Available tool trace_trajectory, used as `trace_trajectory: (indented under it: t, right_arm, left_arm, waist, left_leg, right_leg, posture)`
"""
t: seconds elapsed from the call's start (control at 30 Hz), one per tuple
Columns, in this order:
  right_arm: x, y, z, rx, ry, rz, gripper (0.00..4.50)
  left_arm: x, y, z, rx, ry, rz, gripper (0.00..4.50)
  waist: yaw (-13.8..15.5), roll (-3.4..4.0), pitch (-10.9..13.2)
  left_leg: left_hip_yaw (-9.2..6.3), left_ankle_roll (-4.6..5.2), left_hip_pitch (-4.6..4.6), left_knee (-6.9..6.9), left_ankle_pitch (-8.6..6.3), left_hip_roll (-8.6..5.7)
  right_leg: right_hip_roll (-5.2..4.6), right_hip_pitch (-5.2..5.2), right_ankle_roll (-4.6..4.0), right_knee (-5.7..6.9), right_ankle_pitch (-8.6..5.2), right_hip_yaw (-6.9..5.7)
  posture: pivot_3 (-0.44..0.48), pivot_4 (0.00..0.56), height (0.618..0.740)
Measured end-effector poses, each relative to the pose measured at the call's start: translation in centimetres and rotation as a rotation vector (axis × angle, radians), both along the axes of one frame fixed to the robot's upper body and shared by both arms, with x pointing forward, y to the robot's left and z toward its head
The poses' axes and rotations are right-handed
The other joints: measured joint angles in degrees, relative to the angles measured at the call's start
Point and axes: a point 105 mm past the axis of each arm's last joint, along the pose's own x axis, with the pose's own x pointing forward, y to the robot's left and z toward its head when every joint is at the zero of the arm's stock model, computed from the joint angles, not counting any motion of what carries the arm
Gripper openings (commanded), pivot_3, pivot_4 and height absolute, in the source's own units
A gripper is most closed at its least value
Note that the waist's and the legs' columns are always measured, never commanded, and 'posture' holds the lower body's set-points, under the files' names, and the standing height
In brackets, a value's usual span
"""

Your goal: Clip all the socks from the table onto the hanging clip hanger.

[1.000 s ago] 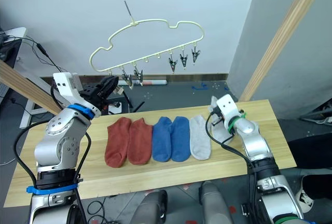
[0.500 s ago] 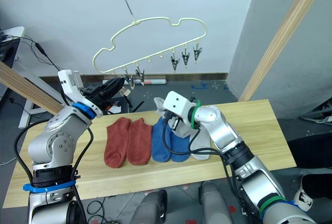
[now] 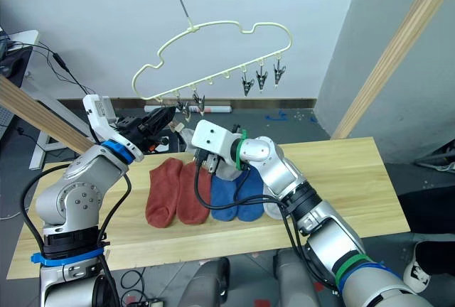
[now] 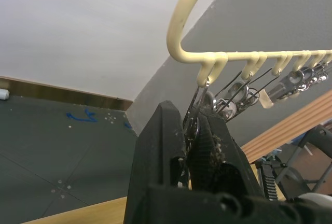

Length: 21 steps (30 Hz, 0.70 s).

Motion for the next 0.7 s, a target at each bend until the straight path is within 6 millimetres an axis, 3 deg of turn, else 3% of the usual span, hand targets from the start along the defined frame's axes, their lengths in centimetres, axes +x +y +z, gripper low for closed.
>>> trace_trajectory:
  t: [0.57, 0.7]
  right_arm:
    - [-0.9, 1.4, 1.7, 0.08, -0.012, 0.031, 0.0]
    - [-0.9, 1.4, 1.8, 0.092, -0.009, 0.03, 0.0]
  left_arm:
    - [-0.1, -0.1, -0.2, -0.004, 0.009, -0.002, 0.15]
    - [-0.1, -0.2, -0.4, -0.02, 0.025, 0.0, 1.43]
  waist:
    - [0.0, 0.0, 0.0]
    - [0.01, 0.0, 0.0]
  left_leg:
    - [0.0, 0.0, 0.01, 0.01, 0.0, 0.0]
    - [-0.01, 0.0, 0.02, 0.01, 0.0, 0.0]
  right_leg:
    - [0.01, -0.01, -0.01, 0.03, 0.01, -0.01]
    - [0.01, -0.01, -0.01, 0.05, 0.01, -0.02]
  posture:
    - [-0.009, 0.294, 0.74]
    - [-0.006, 0.295, 0.74]
